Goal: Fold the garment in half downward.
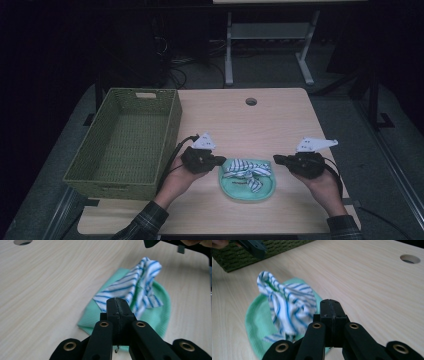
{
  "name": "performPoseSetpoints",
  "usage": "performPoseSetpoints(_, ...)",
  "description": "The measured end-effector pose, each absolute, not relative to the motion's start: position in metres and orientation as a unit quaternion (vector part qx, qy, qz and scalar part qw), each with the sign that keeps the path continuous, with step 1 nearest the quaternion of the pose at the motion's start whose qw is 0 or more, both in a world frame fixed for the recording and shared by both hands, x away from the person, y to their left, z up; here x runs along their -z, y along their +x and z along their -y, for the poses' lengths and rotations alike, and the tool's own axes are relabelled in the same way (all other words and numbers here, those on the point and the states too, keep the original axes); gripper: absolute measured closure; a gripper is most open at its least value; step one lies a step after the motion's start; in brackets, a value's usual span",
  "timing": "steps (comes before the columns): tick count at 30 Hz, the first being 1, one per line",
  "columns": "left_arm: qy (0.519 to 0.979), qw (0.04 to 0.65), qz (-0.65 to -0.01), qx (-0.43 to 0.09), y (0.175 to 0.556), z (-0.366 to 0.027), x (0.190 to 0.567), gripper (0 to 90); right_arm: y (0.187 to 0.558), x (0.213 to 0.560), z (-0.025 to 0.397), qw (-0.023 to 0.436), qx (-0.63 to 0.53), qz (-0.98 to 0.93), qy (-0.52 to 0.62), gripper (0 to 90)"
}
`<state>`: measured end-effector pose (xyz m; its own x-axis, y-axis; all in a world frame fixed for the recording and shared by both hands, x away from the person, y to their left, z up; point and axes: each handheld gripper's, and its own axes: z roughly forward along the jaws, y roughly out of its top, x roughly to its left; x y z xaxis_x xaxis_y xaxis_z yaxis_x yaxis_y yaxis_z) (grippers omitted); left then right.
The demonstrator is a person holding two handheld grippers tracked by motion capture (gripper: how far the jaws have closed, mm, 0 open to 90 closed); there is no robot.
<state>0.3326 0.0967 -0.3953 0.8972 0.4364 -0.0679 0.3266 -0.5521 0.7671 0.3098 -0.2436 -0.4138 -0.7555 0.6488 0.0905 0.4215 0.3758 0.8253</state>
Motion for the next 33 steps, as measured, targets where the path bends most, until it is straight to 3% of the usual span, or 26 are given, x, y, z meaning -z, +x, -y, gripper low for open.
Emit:
performPoseSetpoints(13,0.882,0.410,-0.229,-0.051,0.356,-0.078,0.410,89.2,0.337,0.419,0.211,0.103,-0.452,-0.832,0.306,90.0)
performPoseSetpoints(33,0.898,0.390,-0.202,-0.021,0.333,-0.069,0.425,87.9,0.314,0.430,0.211,0.075,-0.445,-0.843,0.292,89.9)
